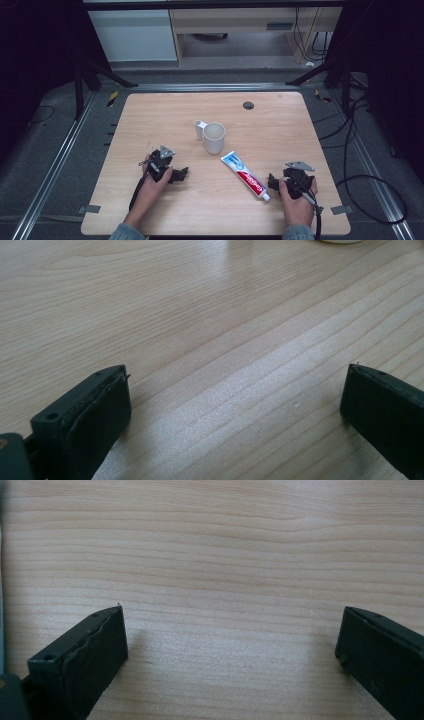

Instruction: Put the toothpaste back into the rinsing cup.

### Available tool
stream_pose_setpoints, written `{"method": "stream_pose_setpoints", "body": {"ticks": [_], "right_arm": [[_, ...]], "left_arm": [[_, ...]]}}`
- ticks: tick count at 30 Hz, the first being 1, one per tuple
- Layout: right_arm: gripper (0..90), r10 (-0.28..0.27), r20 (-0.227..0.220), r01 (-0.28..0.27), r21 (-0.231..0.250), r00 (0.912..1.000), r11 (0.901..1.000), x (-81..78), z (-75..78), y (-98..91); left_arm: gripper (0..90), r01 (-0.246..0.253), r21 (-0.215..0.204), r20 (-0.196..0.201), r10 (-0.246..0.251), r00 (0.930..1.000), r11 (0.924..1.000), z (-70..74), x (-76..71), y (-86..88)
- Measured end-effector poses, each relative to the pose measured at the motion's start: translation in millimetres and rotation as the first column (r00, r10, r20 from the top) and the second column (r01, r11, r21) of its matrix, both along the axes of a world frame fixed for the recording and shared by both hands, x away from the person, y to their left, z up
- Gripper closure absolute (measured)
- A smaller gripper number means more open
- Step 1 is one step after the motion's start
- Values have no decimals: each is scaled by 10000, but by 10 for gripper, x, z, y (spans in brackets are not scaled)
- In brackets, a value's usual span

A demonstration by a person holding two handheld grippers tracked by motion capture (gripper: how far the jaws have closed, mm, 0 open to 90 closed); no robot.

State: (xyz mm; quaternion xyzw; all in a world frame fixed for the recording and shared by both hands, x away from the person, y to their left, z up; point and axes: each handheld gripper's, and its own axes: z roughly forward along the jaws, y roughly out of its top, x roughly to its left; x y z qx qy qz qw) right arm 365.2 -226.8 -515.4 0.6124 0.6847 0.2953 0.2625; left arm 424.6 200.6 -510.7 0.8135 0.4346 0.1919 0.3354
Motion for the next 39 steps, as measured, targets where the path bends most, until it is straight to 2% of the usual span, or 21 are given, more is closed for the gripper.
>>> {"method": "stream_pose_setpoints", "body": {"ticks": [15,17,19,20,24,30,31,32,35,37,38,39], "right_arm": [[6,380,-23,-380,72,9993,9993,36,2,-35],[25,563,34,-563,22,9984,9984,57,3,-50],[83,654,79,-654,102,9978,9978,63,25,-73],[79,646,49,-647,198,9979,9977,59,45,-83],[98,927,-16,-927,-90,9957,9957,45,194,-93],[140,1699,-148,-1705,-953,9854,9807,30,548,18],[140,1699,-148,-1705,-953,9854,9807,30,548,18],[143,2088,-278,-2106,-1177,9776,9705,30,674,107],[175,2430,-468,-2471,-1305,9689,9602,49,799,210],[181,2478,-512,-2525,-1305,9675,9588,58,843,243],[181,2651,-679,-2714,-1136,9618,9557,81,914,303],[187,2762,-747,-2835,-1163,9582,9519,89,943,334]], "left_arm": [[0,-7,17,-11,7,10000,10000,2,6,-3],[0,-6,32,-3,6,10000,10000,2,-10,1],[0,-36,21,-14,36,10000,10000,2,-16,1],[0,-36,21,-13,36,10000,10000,2,-17,1],[0,-40,21,-10,40,10000,10000,2,-24,4],[0,-44,26,-18,44,10000,10000,2,-28,8],[0,-44,26,-18,44,10000,10000,2,-28,8],[0,-22,25,-23,22,10000,10000,2,-26,9],[0,3,-3,-16,-3,10000,10000,1,-15,14],[0,3,-3,-15,-3,10000,10000,1,-15,14],[0,4,-3,-16,-4,10000,10000,1,-15,14],[0,5,0,-16,-5,10000,10000,1,-15,14]]}}
